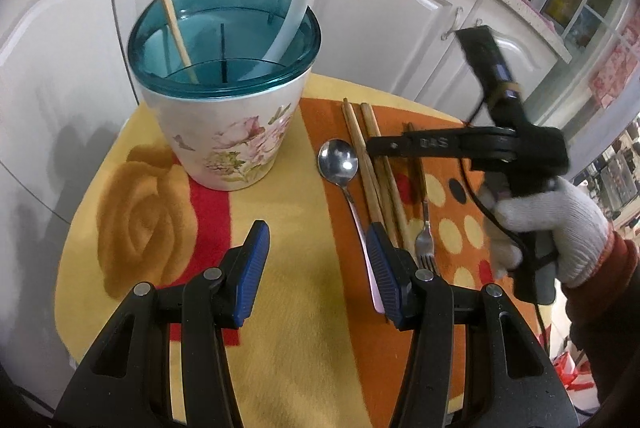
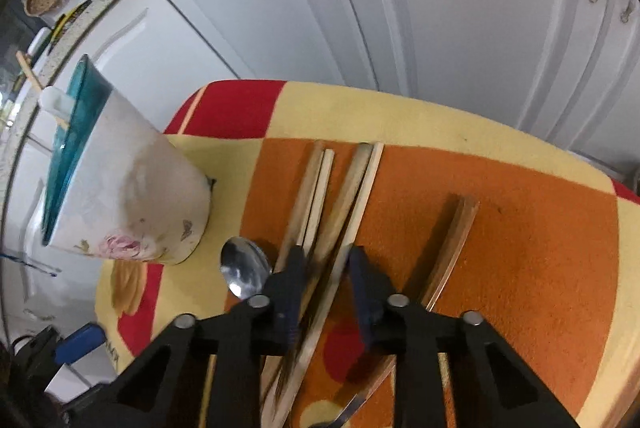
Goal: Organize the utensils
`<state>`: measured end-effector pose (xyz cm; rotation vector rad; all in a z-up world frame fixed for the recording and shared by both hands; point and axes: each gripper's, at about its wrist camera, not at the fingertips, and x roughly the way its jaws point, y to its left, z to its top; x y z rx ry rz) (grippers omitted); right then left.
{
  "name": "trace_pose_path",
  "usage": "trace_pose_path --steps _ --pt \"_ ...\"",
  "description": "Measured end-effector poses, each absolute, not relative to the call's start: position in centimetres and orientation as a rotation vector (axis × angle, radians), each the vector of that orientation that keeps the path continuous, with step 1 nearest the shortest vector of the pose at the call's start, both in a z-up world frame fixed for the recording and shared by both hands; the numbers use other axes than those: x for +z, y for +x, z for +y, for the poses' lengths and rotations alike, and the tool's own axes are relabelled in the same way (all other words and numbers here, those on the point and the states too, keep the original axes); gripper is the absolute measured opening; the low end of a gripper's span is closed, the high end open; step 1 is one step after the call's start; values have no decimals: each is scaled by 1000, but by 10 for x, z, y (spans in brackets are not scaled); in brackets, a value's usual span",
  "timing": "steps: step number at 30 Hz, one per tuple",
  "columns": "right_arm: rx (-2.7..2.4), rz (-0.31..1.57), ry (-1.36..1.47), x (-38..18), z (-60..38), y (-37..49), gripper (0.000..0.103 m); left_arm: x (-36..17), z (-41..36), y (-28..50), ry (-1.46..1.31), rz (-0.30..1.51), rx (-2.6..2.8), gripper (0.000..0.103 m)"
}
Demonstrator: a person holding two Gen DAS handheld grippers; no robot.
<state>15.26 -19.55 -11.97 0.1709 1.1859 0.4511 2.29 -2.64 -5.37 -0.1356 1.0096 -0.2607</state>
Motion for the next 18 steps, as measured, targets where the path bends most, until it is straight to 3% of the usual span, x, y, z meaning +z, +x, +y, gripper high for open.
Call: trace_pose_path --steps 6,13,14,17,18 --pt "450 1193 106 -114 -219 133 5 -73 -34 43 -155 1042 -259 50" --pt "452 1191 91 -110 -237 111 6 -91 -42 65 -182 1051 -231 50" --pt "471 1181 115 -106 -237 110 9 -92 -43 67 -185 1053 -229 50" --pt "537 1125 135 -90 -225 111 33 -93 -44 67 -188 1056 -225 50" --pt "560 1106 116 -85 -217 113 33 -92 -43 65 -190 1057 -224 50"
